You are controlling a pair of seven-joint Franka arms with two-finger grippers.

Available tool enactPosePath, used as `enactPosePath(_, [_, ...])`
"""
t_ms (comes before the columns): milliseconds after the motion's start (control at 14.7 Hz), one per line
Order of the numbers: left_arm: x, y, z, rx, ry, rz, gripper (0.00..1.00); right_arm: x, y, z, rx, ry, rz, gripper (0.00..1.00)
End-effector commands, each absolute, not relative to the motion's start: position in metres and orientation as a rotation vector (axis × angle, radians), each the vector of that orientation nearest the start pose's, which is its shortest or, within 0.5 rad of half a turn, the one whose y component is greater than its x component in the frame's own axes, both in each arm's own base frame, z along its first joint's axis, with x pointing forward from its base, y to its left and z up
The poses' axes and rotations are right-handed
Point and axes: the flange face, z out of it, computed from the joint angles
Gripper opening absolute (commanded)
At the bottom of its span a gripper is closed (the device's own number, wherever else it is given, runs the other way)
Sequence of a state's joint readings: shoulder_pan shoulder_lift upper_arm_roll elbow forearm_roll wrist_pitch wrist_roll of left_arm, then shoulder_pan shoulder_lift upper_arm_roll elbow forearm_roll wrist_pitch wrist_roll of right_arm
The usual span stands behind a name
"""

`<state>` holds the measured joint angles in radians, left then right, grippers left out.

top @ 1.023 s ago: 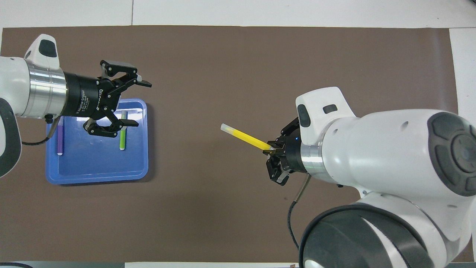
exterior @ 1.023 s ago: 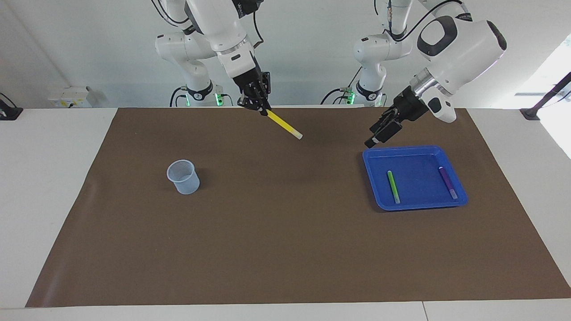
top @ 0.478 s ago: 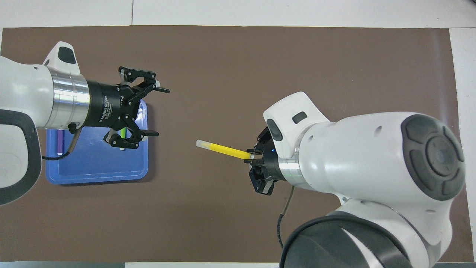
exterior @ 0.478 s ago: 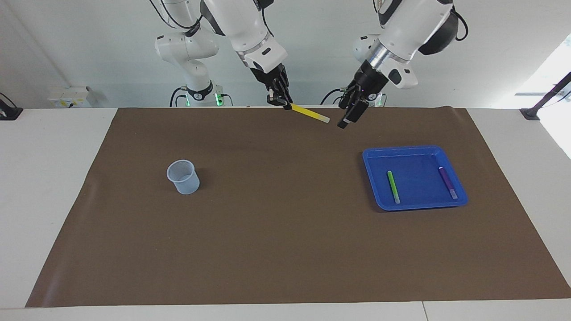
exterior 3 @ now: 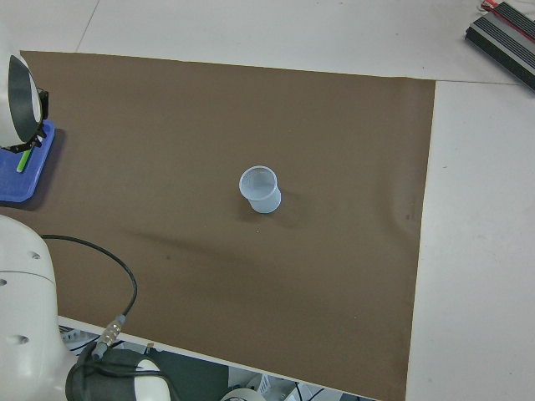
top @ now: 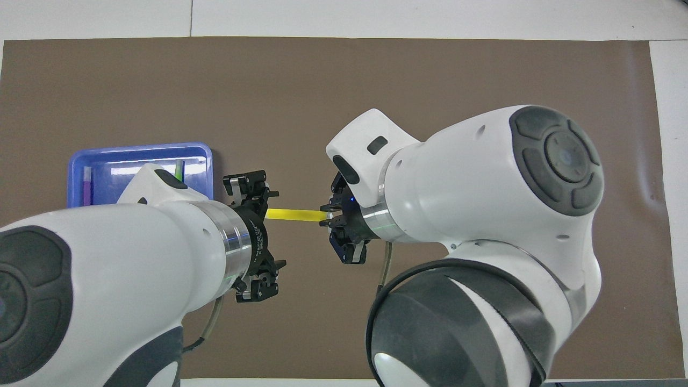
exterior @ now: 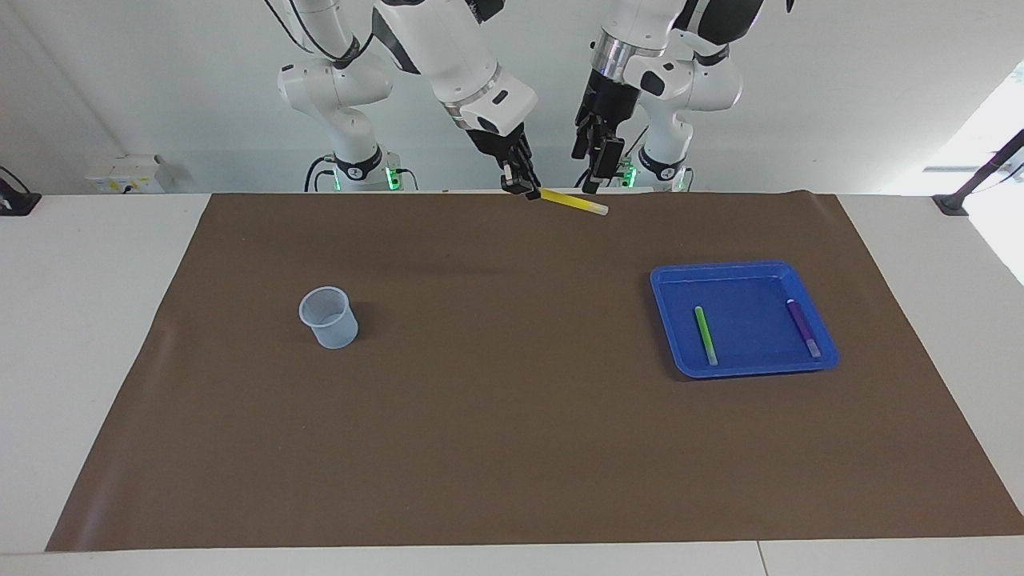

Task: Right arm passes pens to left for tray arrangement
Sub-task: 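Grasp the yellow pen with the left gripper from the right gripper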

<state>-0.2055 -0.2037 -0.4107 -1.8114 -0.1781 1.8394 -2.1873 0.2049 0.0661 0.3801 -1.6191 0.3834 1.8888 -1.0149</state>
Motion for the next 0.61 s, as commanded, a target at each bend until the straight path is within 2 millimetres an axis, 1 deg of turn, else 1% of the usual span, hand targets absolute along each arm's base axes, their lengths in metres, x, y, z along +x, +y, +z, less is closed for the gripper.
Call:
enactPosePath(0, [0.387,-0.32,0.625,1.983,2.166,-0.035,1.0,0.501,0.357,0.602,-1.949,-1.908,-0.398,0.0])
enactPosePath(136, [0.368,-0.326,0.615,1.99,2.137,-0.003,1.0,0.5,0.358,0.601,-1.946,-1.908,-0.394,0.0])
enactPosePath(205, [0.362,-0.327,0.611,1.975,2.137,0.007,1.0,0.5,0.358,0.601,-1.946,-1.908,-0.394,0.0])
enactPosePath(273, [0.361,-0.326,0.608,1.933,2.154,0.012,1.0,0.5,0.358,0.601,-1.946,-1.908,-0.394,0.0])
enactPosePath(478, [0.373,-0.321,0.605,1.839,2.151,0.02,1.0,0.5,0.358,0.601,-1.945,-1.906,-0.392,0.0])
enactPosePath(546, [0.382,-0.314,0.602,1.791,2.147,0.031,1.0,0.5,0.358,0.601,-1.945,-1.906,-0.392,0.0])
